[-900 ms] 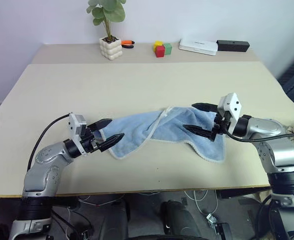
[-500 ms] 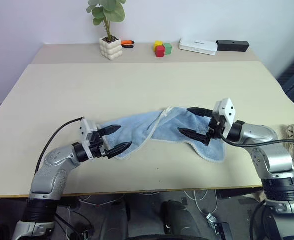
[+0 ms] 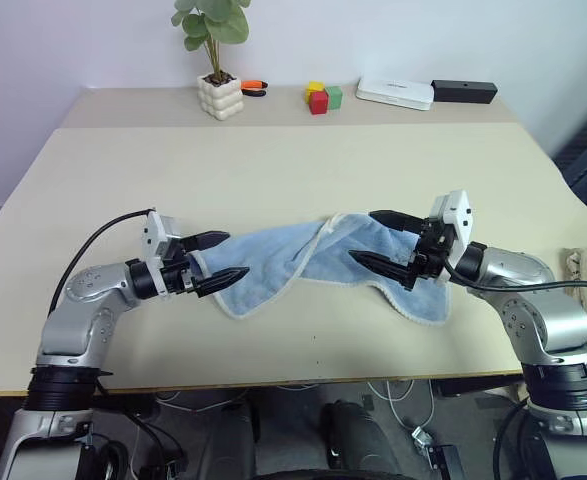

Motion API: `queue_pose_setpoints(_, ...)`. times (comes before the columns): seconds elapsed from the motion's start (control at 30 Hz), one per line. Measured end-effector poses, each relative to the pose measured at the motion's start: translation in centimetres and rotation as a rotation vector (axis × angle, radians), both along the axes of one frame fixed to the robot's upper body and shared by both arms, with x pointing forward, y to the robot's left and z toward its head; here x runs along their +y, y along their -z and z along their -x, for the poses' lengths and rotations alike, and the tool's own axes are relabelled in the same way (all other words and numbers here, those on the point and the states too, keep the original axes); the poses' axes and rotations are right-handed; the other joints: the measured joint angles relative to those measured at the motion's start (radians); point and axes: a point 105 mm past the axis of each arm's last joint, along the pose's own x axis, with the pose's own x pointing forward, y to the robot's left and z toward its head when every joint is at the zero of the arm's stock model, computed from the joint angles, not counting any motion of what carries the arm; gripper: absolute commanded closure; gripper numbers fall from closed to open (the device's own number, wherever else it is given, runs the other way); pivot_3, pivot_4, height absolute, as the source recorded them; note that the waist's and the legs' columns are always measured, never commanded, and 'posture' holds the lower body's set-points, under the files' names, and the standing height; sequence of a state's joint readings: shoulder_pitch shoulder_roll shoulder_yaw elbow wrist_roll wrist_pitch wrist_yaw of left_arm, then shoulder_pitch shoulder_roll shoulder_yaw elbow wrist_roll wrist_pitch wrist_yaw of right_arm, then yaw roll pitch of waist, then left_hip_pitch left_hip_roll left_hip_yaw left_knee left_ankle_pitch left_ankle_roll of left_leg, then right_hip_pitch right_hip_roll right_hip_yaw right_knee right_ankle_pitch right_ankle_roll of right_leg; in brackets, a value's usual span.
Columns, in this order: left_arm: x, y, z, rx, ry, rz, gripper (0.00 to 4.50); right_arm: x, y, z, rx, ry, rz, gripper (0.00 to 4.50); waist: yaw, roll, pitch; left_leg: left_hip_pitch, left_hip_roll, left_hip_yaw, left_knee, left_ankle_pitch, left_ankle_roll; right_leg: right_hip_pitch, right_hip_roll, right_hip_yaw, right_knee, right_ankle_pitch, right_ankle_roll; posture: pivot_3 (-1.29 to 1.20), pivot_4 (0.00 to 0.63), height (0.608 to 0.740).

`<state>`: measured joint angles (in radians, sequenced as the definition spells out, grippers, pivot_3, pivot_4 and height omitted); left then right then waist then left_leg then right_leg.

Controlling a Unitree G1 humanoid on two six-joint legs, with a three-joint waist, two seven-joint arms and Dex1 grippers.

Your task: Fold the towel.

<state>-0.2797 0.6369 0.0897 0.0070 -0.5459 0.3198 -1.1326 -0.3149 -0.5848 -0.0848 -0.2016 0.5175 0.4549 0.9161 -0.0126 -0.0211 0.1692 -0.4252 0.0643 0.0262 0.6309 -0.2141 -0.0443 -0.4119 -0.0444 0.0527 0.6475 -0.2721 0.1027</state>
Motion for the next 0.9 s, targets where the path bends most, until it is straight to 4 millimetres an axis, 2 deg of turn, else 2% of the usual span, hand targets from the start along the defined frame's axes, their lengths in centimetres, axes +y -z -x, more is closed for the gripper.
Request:
queue_pose_setpoints(0.1,0.8,-0.3,1.3,0.006,0.071,-0.072,0.01,0.7,0.2,-0.1,0.004,0.000,-0.025,0.00,-0.003,0.001,0.000,0.000,0.000,0.000,-0.001,0.000,0.000,-0.001,0.000,0.000,0.000,0.000,0.000,0.00,0.150,0.740)
queue_pose_setpoints(0.2,1.5,0.6,2.9,0.048,0.127,-0.138,0.01,2.7,0.5,-0.2,0.009,-0.032,-0.072,0.00,-0.007,0.001,0.000,0.000,0.001,0.000,-0.001,0.000,0.000,-0.002,0.001,0.000,0.001,0.000,-0.001,0.00,0.150,0.740)
queue_pose_setpoints(0.3,1.9,0.9,3.4,0.016,0.176,-0.253,0.01,5.3,-0.3,-0.2,-0.026,-0.086,-0.105,0.00,-0.001,0.001,0.000,0.000,0.001,0.001,-0.001,0.000,0.000,-0.002,0.000,0.000,0.001,-0.001,-0.001,0.00,0.150,0.740)
queue_pose_setpoints(0.37,1.9,1.3,3.2,-0.067,0.205,-0.343,0.01,6.0,-1.0,-0.5,-0.061,-0.097,-0.115,0.00,0.006,0.001,0.000,-0.001,0.000,0.001,0.000,0.000,0.000,-0.001,-0.001,0.000,0.000,-0.001,-0.002,0.00,0.150,0.740)
queue_pose_setpoints(0.53,-0.2,2.0,2.4,-0.217,0.335,-0.468,0.01,6.6,-1.1,-0.8,-0.086,-0.100,-0.133,0.00,0.022,0.001,0.000,-0.001,0.000,0.002,0.000,0.000,0.000,-0.001,-0.001,0.001,0.000,-0.002,-0.004,0.00,0.150,0.740)
queue_pose_setpoints(0.73,-1.2,2.6,2.0,-0.267,0.404,-0.512,0.01,7.1,-1.0,-0.8,-0.100,-0.099,-0.149,0.00,0.017,0.001,0.000,-0.001,0.001,0.002,0.000,0.000,0.000,-0.002,0.000,0.000,0.001,-0.001,-0.003,0.00,0.150,0.740)
queue_pose_setpoints(0.9,-1.5,3.4,2.5,-0.253,0.473,-0.534,0.01,7.2,-0.5,-0.6,-0.081,-0.084,-0.168,0.00,0.015,0.001,0.000,-0.001,0.001,0.002,0.000,0.000,0.000,-0.002,0.000,0.000,0.001,-0.001,-0.003,0.00,0.150,0.740)
